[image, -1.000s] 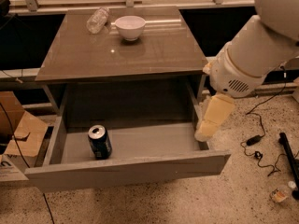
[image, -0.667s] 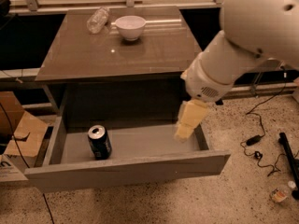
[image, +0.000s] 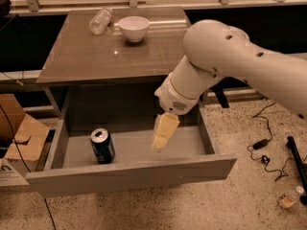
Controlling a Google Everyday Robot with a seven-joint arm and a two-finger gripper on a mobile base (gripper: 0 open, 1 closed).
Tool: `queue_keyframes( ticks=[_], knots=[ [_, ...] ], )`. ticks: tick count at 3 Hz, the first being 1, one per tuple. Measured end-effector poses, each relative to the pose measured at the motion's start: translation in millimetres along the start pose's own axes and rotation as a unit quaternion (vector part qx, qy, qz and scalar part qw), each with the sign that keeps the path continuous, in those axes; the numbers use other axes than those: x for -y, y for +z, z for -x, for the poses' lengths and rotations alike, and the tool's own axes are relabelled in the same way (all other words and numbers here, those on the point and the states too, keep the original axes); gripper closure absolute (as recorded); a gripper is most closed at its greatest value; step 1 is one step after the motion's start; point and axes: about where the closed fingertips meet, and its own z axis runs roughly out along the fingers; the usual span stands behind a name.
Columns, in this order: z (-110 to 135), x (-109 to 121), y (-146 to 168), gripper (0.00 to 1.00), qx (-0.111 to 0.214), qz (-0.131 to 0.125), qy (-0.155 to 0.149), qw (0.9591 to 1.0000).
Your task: Pick pepsi can from top drawer and place on counter
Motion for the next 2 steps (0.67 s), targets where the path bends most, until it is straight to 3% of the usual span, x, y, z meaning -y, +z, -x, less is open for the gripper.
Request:
queue_keyframes(
  ticks=[1,2],
  knots=[
    [-0.1,0.0,0.7,0.00,0.000,0.001,0.000,1.0000],
    [11.5,2.6,26.2,0.00,0.010,0.013,-0.010,0.9998]
  ],
)
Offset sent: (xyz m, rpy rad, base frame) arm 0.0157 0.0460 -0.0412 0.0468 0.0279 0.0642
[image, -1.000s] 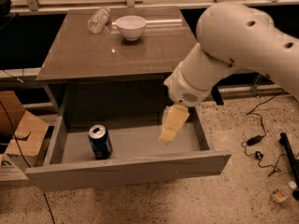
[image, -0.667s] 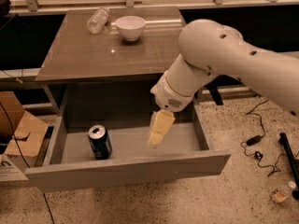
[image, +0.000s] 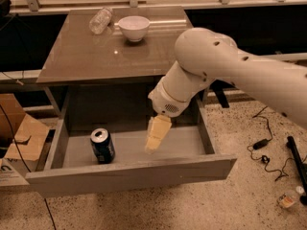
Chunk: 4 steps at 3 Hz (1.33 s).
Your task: Pick pepsi can from top drawer and place on counter
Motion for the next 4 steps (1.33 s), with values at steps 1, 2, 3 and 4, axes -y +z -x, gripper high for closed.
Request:
queue_keyframes(
  ticks=[1,2,3,4],
  knots=[
    [14.7,5.2,34.1,0.00,0.018,0.014,-0.015,0.9996],
    [28.5,12.6,65.5,0.00,0.042,0.032,-0.015,0.9985],
    [41.3,20.2,96.5,0.00,0.056,0.044,-0.008,0.9975],
    [59.7,27.7,121.9,0.00,0.070,0.057,-0.006,0.9959]
  ],
)
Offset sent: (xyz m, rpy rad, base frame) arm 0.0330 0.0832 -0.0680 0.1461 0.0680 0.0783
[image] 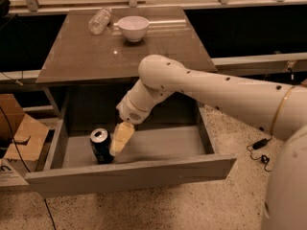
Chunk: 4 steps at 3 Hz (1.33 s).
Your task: Pick pepsi can from top drawer and place on counter
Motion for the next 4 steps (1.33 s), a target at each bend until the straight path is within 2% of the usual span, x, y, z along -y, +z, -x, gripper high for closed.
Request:
queue_keyframes(
  ticks=[2,3,4],
  knots=[
    [26.0,-1.1,50.3,0.00,0.041,0.046,0.003,0.9981],
    [20.3,-6.0,69.1,0.27,0.039,0.069,0.011,0.9968],
    [20.3,-6.0,69.1,0.50,0.039,0.069,0.011,0.9968]
  ],
)
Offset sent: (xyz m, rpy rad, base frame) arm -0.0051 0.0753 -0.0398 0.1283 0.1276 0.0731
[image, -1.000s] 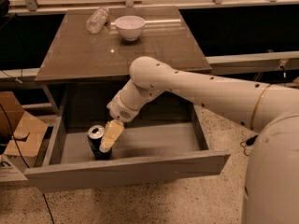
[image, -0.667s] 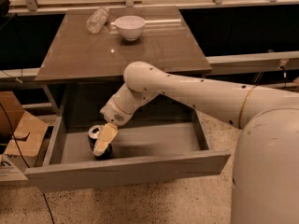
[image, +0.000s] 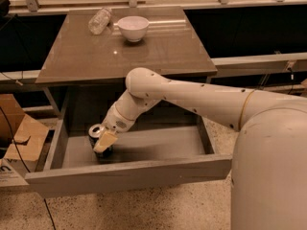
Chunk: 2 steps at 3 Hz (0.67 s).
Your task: Pick pepsi can from top drawer and place on counter
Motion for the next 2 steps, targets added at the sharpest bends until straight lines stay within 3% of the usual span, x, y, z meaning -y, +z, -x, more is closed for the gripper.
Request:
queue_keyframes(
  ticks=[2],
  knots=[
    [-4.0,0.5,-44.0,1.00,0.052,-0.031,0.012,0.9981]
  ],
)
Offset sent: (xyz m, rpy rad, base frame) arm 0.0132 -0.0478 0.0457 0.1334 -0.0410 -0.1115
